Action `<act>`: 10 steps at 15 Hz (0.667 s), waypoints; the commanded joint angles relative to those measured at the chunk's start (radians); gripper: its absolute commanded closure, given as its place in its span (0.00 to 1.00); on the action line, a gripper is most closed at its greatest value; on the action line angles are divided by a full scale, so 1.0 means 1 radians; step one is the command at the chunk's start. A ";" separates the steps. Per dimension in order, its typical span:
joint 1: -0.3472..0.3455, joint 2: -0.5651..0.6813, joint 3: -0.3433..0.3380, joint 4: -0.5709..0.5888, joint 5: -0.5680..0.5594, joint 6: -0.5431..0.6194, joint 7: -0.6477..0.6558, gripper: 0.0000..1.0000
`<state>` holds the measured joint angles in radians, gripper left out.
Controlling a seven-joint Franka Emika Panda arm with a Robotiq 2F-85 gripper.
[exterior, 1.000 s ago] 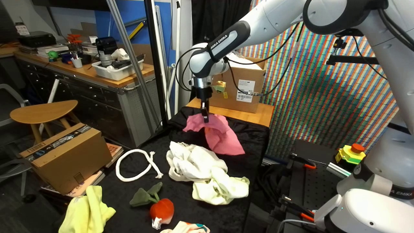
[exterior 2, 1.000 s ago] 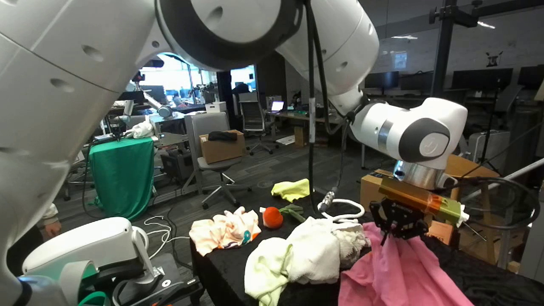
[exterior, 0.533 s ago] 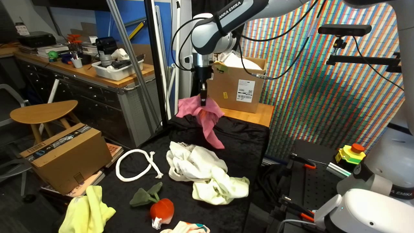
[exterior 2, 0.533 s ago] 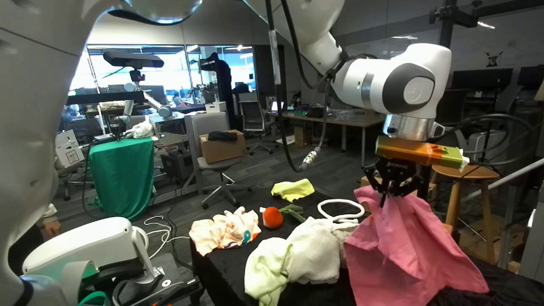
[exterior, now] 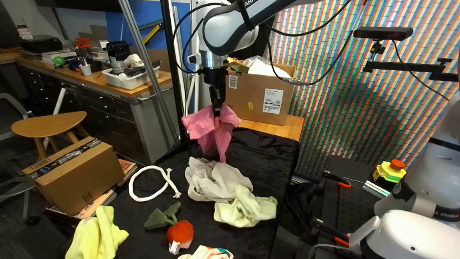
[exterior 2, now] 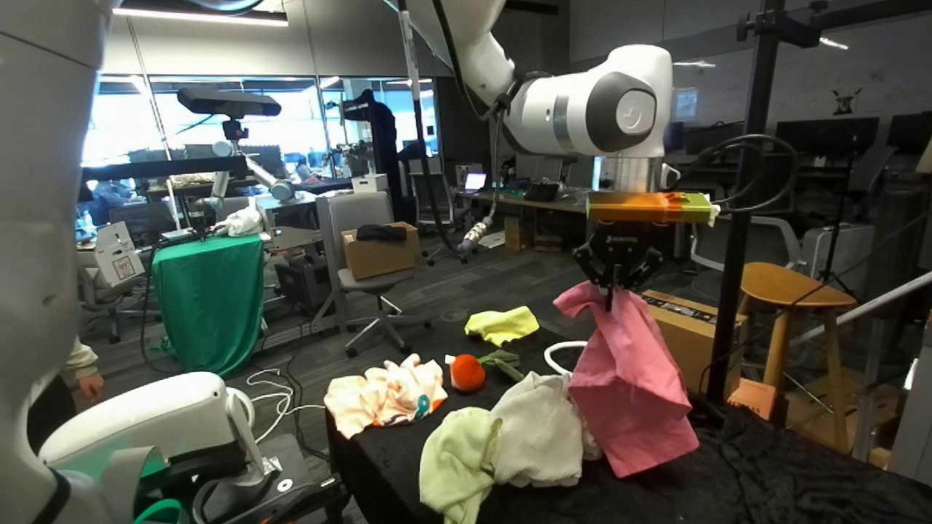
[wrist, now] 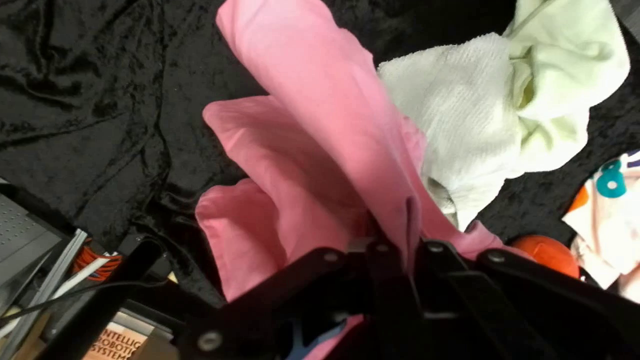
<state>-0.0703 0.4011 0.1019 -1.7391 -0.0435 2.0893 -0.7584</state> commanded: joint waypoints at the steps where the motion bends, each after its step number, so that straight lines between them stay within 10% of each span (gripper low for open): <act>1: 0.049 -0.017 0.000 -0.022 -0.063 -0.069 -0.008 0.94; 9: 0.091 -0.035 0.012 -0.076 -0.107 -0.081 -0.039 0.93; 10: 0.093 -0.030 0.013 -0.074 -0.105 -0.080 -0.033 0.68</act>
<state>0.0200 0.4017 0.1091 -1.7889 -0.1350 2.0068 -0.7805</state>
